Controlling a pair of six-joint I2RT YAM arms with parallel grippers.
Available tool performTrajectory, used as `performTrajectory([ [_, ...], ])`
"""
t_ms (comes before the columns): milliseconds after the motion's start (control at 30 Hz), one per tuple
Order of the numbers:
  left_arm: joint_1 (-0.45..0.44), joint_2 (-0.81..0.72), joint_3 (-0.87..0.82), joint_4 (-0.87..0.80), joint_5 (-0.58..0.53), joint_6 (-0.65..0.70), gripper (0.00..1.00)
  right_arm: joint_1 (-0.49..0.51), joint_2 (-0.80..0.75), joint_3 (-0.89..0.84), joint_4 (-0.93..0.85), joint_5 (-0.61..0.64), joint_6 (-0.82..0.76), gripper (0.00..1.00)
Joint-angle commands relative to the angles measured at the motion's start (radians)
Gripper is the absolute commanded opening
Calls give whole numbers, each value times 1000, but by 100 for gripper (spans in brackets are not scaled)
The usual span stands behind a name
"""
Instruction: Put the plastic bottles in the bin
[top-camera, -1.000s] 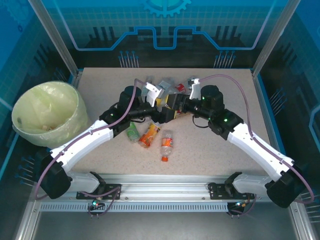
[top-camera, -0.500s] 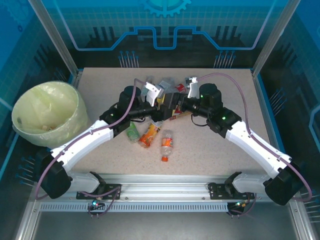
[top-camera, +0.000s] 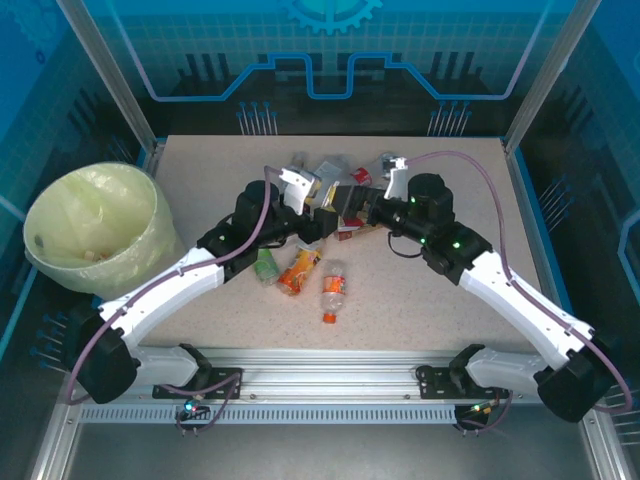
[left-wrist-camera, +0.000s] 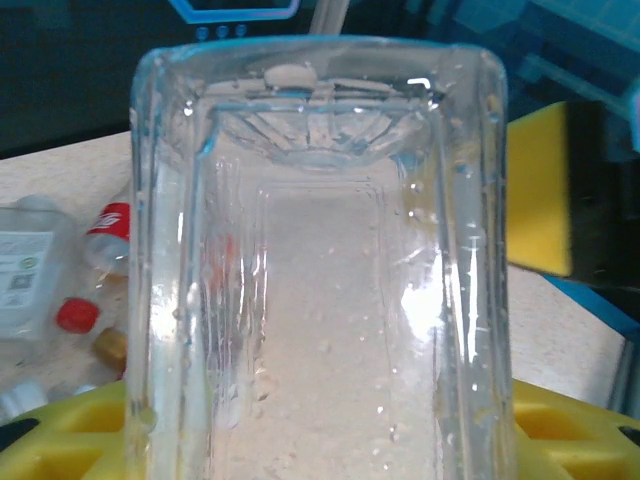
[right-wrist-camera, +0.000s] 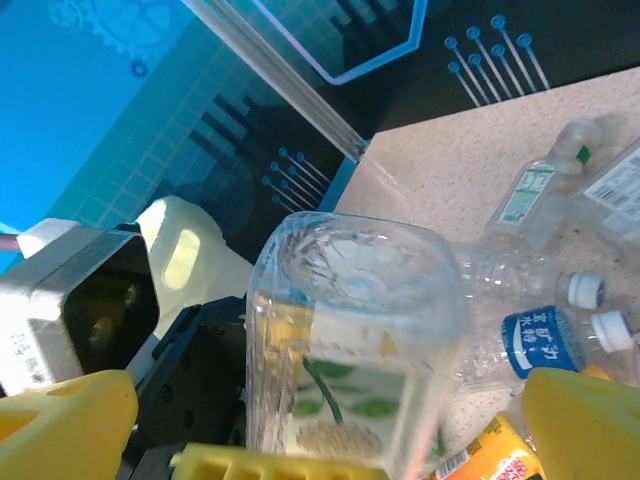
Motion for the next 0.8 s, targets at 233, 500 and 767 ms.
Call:
performTrajectory([
  [233, -2, -222, 78, -236, -459, 100, 44, -4, -109, -48, -37, 200, -107, 100],
  [500, -1, -272, 288, -493, -840, 275, 44, -6, -147, -112, 22, 282, -151, 100],
  [767, 104, -235, 402, -470, -1088, 396, 43, -24, -147, -121, 17, 329, -116, 100],
])
